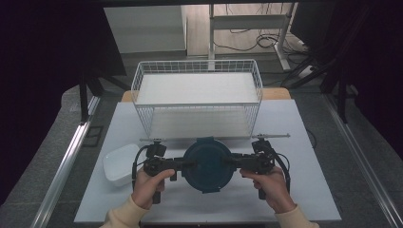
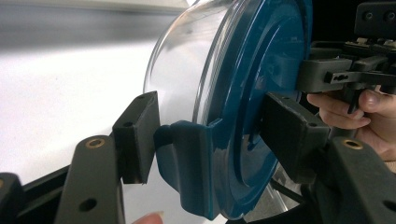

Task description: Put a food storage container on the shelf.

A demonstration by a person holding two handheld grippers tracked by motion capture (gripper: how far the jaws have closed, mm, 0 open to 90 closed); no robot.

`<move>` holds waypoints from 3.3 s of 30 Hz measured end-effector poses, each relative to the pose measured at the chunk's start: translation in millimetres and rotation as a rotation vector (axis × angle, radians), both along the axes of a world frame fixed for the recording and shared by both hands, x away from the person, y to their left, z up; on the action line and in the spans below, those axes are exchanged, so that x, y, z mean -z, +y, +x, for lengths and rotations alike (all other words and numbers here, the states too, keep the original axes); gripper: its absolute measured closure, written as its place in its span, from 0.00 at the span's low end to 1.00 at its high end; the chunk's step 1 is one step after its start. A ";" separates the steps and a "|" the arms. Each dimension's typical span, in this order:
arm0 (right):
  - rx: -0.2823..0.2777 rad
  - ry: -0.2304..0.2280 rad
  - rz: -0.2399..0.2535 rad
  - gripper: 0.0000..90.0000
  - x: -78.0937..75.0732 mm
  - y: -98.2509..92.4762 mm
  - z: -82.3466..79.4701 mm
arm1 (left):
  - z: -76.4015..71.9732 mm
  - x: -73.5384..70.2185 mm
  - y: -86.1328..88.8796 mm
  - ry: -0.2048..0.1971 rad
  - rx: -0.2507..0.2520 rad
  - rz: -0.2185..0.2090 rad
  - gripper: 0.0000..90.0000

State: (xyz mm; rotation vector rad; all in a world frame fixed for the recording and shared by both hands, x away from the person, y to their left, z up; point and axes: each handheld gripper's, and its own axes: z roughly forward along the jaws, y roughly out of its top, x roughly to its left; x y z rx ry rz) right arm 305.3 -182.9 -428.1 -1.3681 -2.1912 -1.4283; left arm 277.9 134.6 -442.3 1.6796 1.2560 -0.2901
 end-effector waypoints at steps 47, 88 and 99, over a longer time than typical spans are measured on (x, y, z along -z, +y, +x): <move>0.004 -0.082 0.037 0.46 -79.6 3.2 52.9 | 52.5 -82.7 6.3 -0.067 0.014 0.021 0.44; -0.002 -0.108 0.081 0.49 -143.7 21.8 117.5 | 123.3 -152.4 31.7 -0.079 0.009 -0.003 0.44; 0.008 -0.090 0.073 0.48 -149.9 22.6 137.6 | 146.3 -155.2 33.5 -0.075 0.014 -0.014 0.44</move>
